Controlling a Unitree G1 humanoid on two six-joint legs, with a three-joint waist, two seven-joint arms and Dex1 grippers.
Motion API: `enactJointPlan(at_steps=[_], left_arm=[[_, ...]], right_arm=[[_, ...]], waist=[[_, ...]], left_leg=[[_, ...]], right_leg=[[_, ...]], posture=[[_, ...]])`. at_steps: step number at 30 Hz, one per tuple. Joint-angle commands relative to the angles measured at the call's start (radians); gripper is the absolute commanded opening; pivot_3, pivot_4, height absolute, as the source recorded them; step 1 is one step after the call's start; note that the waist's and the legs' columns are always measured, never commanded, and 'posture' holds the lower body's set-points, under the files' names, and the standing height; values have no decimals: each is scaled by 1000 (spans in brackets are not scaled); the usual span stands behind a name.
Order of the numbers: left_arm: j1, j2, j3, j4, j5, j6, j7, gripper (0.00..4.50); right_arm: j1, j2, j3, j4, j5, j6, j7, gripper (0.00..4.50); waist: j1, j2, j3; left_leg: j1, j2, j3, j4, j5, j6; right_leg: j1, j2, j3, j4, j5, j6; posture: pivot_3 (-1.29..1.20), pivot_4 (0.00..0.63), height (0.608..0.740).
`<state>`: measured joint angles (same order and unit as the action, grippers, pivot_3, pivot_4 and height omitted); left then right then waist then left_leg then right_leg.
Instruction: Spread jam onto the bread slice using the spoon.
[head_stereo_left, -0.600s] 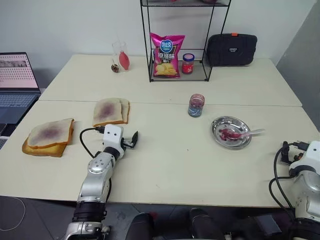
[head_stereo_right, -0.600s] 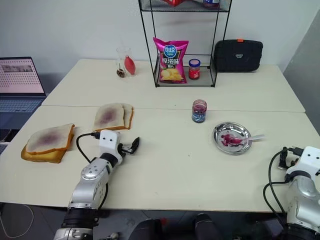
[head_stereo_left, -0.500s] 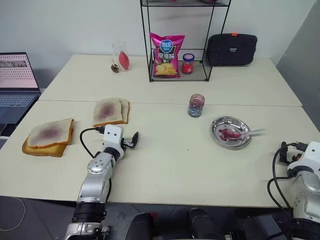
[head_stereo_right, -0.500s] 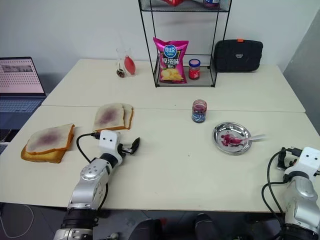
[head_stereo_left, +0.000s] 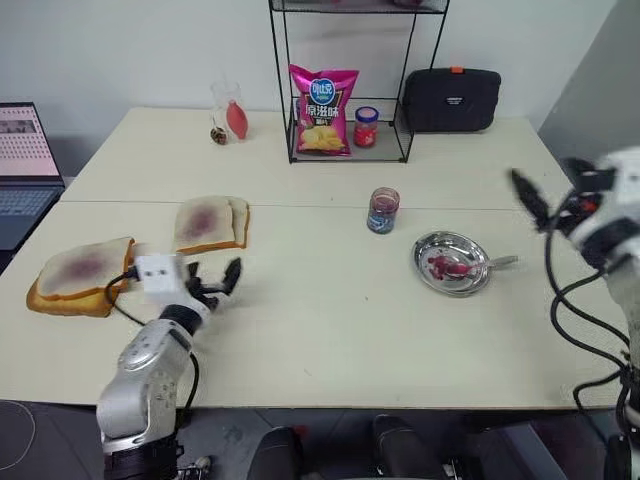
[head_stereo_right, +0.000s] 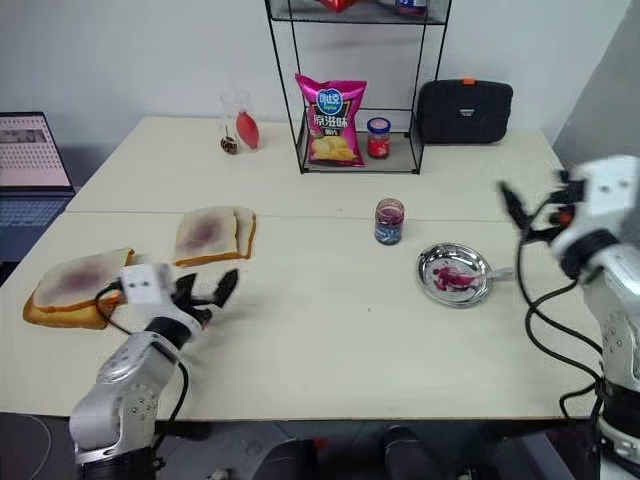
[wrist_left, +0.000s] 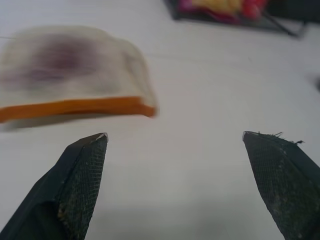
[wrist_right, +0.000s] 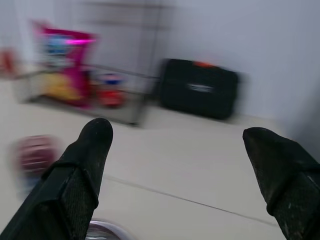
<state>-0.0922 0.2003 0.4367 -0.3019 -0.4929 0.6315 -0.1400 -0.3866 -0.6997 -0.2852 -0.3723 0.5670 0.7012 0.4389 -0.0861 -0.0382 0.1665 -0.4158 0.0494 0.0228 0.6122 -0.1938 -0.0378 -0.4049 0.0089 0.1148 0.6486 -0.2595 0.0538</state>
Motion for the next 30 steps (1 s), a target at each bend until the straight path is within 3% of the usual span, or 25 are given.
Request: enactJointPlan(at_steps=[1, 7, 11, 26, 30], left_arm=[[-64, -57, 96, 34, -100, 55, 122, 4500], [-208, -113, 141, 207, -180, 34, 164, 4500], [-297, -122, 156, 343, -178, -46, 171, 4500], [-505, -118, 216, 702, -224, -230, 189, 4500], [-544, -102, 224, 753, -233, -256, 187, 3781]], right_arm=[[-61, -16, 141, -33, 71, 68, 155, 4495], [-137, 45, 329, 33, 7, 19, 255, 4495], [-128, 77, 384, 63, -51, -36, 274, 4495], [-14, 134, 357, -80, -63, 38, 186, 4495], [1, 147, 341, -105, -57, 58, 157, 4500]], waist=[[10, -1, 1], [39, -4, 2], [56, -4, 2], [60, -1, 1], [59, 0, 1]], left_leg=[[-1, 0, 0, 0, 0, 0], [-6, -3, 0, 0, 0, -1], [-6, -3, -1, 1, 0, -1], [-7, -3, -10, 6, 0, -1], [-9, -3, -13, 10, 0, -1]], right_leg=[[0, 0, -1, 0, 0, 1], [-2, -2, -2, -3, 2, 5], [-2, -2, -3, -3, 2, 5], [1, -2, -12, 0, 3, 5], [1, -2, -15, 2, 3, 4]], posture=[[0, 150, 740], [0, 150, 740], [0, 150, 740], [0, 150, 740], [0, 150, 740]])
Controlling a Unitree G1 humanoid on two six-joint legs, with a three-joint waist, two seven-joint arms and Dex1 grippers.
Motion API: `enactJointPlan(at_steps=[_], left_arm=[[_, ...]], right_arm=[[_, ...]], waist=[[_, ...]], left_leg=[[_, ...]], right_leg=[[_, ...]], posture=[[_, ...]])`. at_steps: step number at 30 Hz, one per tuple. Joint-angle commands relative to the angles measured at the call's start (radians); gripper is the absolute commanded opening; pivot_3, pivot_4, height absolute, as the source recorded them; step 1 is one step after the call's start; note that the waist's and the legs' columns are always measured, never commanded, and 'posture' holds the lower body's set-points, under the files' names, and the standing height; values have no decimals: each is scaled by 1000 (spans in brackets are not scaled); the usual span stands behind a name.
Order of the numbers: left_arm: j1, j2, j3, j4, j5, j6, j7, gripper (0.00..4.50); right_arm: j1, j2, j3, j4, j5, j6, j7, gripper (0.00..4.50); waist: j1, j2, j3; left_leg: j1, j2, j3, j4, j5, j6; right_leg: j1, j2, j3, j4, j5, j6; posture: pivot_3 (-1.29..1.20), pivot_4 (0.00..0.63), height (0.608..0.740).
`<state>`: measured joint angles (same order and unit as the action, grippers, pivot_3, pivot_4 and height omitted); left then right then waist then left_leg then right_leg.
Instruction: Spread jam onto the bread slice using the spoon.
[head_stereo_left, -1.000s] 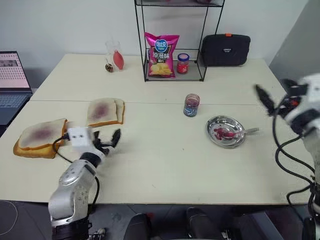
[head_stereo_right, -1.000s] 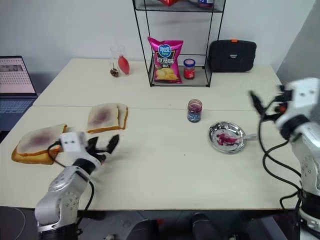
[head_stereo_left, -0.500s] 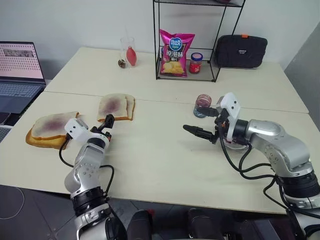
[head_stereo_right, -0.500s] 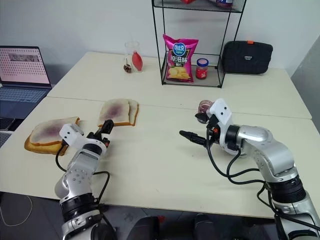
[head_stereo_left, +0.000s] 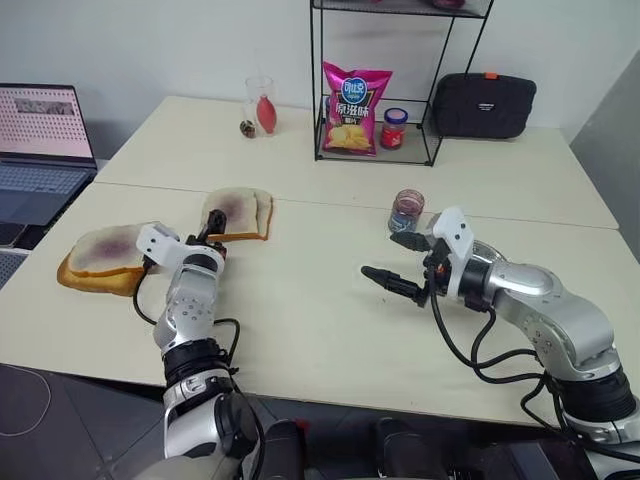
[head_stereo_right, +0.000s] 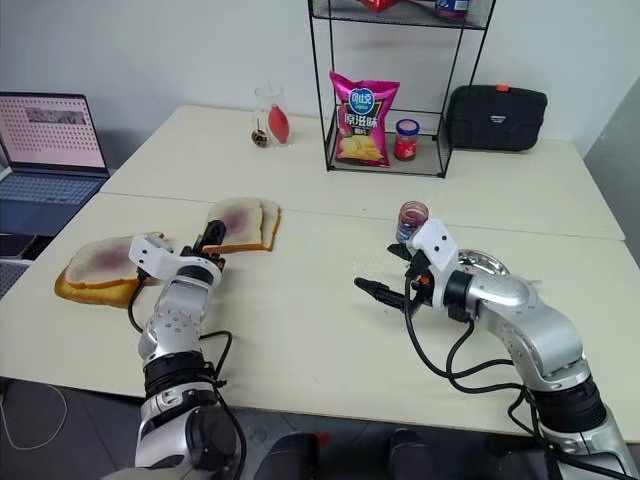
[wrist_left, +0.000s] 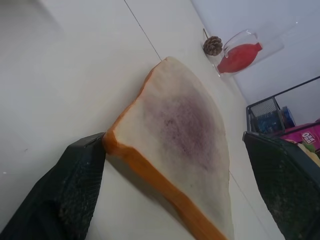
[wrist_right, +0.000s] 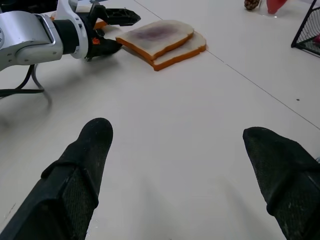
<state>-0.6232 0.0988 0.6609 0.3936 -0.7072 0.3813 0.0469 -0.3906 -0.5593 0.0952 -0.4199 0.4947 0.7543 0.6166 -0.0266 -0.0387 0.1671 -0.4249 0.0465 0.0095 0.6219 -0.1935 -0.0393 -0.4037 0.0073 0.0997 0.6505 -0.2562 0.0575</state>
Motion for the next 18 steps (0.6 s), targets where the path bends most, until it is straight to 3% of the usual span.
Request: enactJointPlan(at_steps=[1, 11, 18], left_arm=[[-16, 1, -1, 61, -17, -10, 1, 3461], [-34, 19, 4, 84, -30, -35, -7, 1278], [-35, 30, -3, 58, -41, -31, -4, 39]], right_arm=[[11, 7, -43, -60, 13, 5, -25, 4500], [25, 37, -81, -67, 21, 25, -70, 4500], [23, 42, -97, -71, 32, 35, -81, 4500]], waist=[[0, 0, 0], [0, 0, 0], [-1, 0, 0]], left_leg=[[-1, 0, -1, 1, 0, 0], [-5, 0, -3, 4, 0, 0], [-6, 0, -4, 4, 0, 0]], right_leg=[[0, 0, -1, 0, 0, 0], [-1, 0, -2, 0, 1, 1], [-1, 0, -3, 0, 1, 0]], posture=[[0, 150, 740], [0, 150, 740], [0, 150, 740]])
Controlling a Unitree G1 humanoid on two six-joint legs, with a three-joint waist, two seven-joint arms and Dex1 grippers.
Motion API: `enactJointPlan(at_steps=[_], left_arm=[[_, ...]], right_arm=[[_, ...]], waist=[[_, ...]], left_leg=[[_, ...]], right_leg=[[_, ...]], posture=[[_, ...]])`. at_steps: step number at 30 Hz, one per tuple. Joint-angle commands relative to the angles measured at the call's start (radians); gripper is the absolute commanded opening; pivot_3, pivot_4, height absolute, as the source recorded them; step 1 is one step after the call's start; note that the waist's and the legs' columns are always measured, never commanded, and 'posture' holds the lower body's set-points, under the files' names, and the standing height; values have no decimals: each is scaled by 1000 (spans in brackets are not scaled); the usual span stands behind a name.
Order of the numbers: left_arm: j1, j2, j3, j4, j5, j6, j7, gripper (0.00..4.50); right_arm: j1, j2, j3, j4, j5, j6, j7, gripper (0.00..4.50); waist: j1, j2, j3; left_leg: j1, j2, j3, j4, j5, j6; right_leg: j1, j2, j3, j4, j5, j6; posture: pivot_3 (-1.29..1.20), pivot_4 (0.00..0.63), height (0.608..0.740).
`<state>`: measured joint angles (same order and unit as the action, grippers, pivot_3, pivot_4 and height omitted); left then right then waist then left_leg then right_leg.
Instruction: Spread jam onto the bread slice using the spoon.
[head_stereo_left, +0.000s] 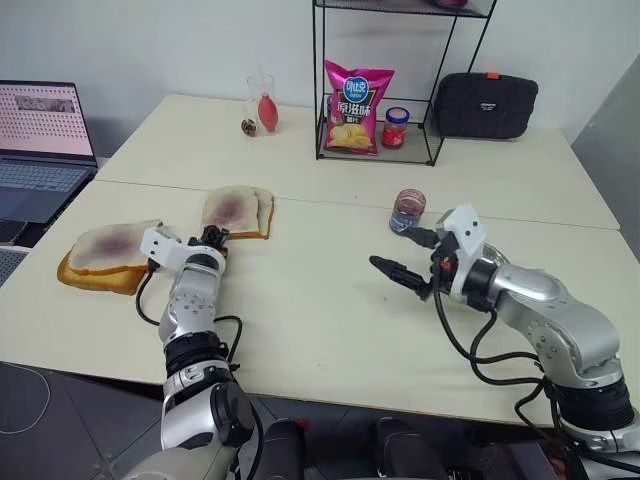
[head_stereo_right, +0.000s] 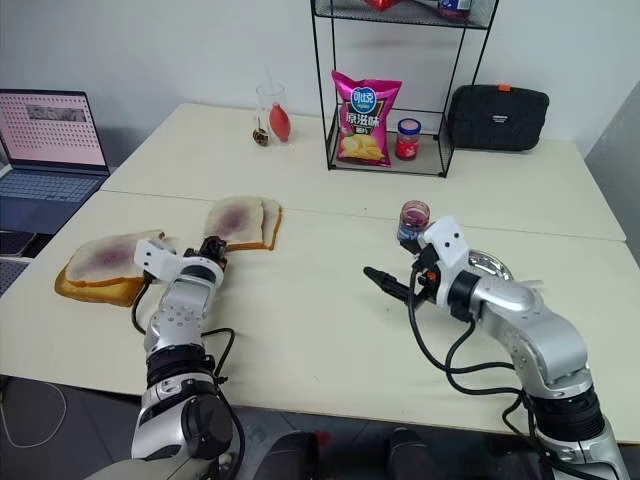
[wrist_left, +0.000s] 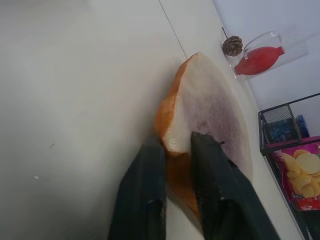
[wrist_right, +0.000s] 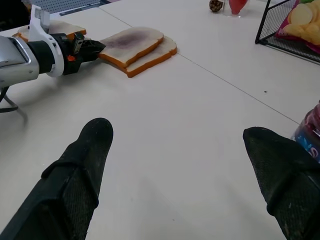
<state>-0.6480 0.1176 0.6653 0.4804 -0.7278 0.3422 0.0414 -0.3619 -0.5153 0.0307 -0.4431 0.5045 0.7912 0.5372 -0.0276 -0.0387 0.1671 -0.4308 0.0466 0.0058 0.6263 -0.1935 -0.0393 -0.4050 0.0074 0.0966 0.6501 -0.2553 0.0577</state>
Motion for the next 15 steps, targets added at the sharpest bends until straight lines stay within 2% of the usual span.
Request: enactJointPlan(at_steps=[1, 8, 15], left_arm=[[-10, 11, -7, -34, -22, 10, 4, 39], [-12, 63, -43, -103, 1, 46, 8, 39], [-102, 235, -146, -196, -13, 189, -132, 39]], right_arm=[[-5, -3, -34, -49, 22, -1, 0, 4500], [5, -11, -60, -62, 36, 13, -8, 4500], [33, -67, -154, -150, 128, 99, -4, 4500]], waist=[[-1, 0, 0], [-3, 0, 0], [-2, -2, 2]], left_leg=[[0, 0, 0, 0, 0, 0], [0, 0, -1, 0, 0, 0], [-2, 0, -1, 0, 0, 0]], right_leg=[[0, 0, 0, 0, 0, 0], [0, 0, 0, 0, 0, 0], [-2, 0, -1, 0, 1, -2]], posture=[[0, 150, 740], [0, 150, 740], [0, 150, 740]])
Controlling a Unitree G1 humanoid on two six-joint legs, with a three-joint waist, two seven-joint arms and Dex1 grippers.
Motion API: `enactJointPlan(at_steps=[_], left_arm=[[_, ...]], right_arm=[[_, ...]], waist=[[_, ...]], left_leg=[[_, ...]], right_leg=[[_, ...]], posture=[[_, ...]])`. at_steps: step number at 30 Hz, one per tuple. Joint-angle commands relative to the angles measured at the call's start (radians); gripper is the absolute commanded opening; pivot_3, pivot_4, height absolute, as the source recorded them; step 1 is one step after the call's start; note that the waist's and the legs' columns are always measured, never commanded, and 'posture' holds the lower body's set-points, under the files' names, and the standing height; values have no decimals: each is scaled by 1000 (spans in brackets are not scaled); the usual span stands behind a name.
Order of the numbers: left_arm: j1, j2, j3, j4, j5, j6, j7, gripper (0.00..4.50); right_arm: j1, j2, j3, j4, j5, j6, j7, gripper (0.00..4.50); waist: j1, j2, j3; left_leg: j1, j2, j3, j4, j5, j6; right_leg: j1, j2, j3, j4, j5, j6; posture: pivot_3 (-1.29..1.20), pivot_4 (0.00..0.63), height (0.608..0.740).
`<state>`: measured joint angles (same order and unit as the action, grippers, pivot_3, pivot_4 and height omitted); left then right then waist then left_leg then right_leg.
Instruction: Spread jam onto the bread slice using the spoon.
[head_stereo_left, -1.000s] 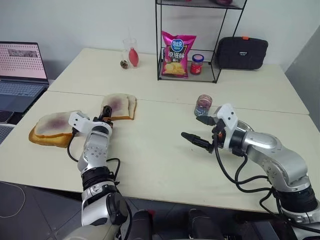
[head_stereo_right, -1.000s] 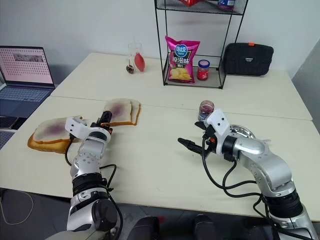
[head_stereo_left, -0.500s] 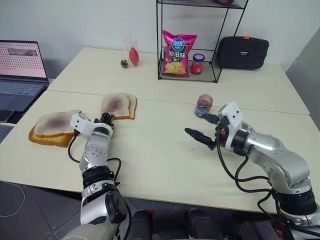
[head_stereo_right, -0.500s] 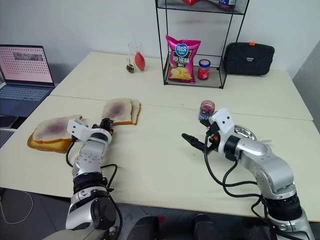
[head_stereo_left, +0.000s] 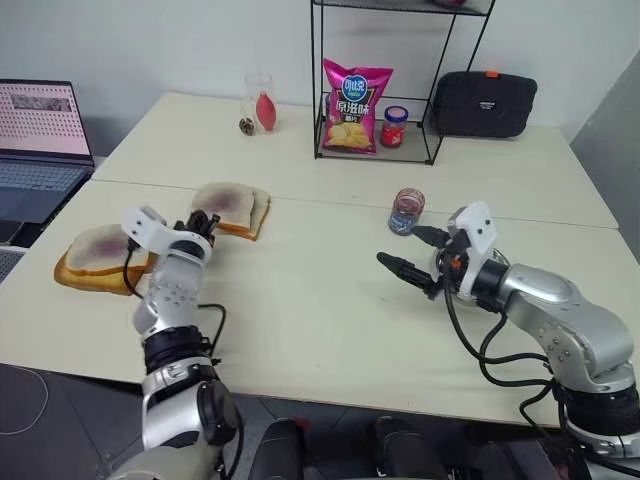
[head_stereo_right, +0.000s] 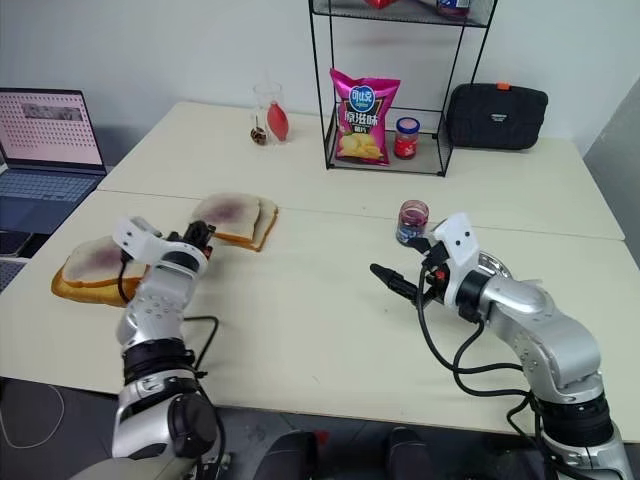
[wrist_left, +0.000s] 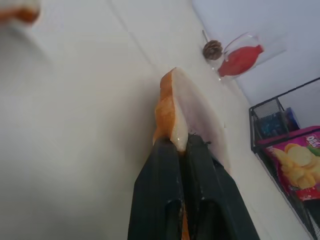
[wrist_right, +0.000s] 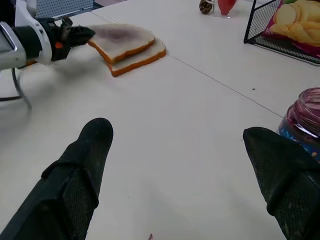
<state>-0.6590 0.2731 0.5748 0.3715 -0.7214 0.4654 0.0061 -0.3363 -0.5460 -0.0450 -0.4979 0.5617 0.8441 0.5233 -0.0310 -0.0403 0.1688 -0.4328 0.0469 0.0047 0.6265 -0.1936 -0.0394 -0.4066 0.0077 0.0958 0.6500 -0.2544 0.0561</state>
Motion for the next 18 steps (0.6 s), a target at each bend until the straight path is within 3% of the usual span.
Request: enactJointPlan(at_steps=[1, 6, 9, 14, 18], left_arm=[[-121, 109, -73, -93, -26, 95, -131, 39], [-209, 217, -199, -71, 17, 180, -309, 39], [-244, 232, -239, -81, 4, 229, -379, 39], [-276, 187, -170, -19, -27, 234, -338, 39], [-225, 122, -50, 49, -38, 170, -203, 39]], right_arm=[[19, -53, -96, -117, 94, 66, 16, 4500], [24, -80, -135, -145, 176, 125, 10, 4500], [21, -85, -141, -147, 184, 134, -9, 4500], [29, -77, -142, -161, 194, 137, -44, 4500], [56, -59, -145, -185, 198, 137, -82, 4500]], waist=[[3, -1, 2], [0, -2, 2], [-1, -1, 2], [-2, -1, 2], [-2, -1, 2]], left_leg=[[0, 0, 0, 0, 0, 0], [-1, 0, -1, 1, 0, 0], [-1, 0, 0, 0, 0, 0], [-1, 1, 0, 0, 0, 0], [-1, 1, 0, 0, 0, 0]], right_leg=[[0, 0, 0, 0, 0, 0], [0, 0, -1, -1, 0, 0], [0, -1, -1, -1, 0, 0], [-1, 0, -1, 1, -1, -1], [-1, 0, 0, 1, -1, 0]], posture=[[0, 150, 740], [0, 150, 740], [0, 150, 740], [0, 150, 740], [0, 150, 740]])
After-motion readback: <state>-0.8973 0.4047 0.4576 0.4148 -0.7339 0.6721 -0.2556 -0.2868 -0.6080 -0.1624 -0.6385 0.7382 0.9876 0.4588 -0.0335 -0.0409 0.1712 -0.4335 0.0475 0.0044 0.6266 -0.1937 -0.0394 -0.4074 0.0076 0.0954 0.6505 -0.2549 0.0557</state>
